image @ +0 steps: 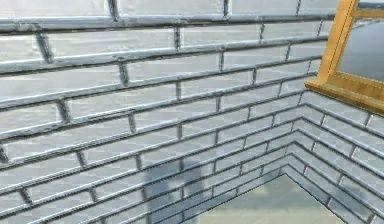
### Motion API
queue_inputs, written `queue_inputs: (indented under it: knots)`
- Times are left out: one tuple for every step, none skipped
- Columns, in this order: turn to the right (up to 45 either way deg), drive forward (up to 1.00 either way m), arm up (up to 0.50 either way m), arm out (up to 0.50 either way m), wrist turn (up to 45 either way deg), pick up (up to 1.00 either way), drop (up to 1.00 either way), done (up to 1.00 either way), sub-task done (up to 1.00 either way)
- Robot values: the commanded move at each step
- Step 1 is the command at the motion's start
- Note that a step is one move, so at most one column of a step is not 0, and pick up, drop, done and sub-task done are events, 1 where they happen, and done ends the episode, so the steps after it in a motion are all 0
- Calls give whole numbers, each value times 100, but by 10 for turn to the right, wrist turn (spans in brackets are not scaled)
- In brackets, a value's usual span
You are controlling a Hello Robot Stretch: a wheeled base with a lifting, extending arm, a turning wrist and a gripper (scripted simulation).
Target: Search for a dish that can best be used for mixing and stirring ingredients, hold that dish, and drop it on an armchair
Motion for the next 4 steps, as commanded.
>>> queue_inputs:
  knots:
    - [0, 0, 0, -44, 0, 0, 0, 0, 0]
    - [-450, 0, 0, 0, 0, 0, 0, 0, 0]
    - [-450, 0, 0, 0, 0, 0, 0, 0, 0]
    - [-450, 0, 0, 0, 0, 0, 0, 0, 0]
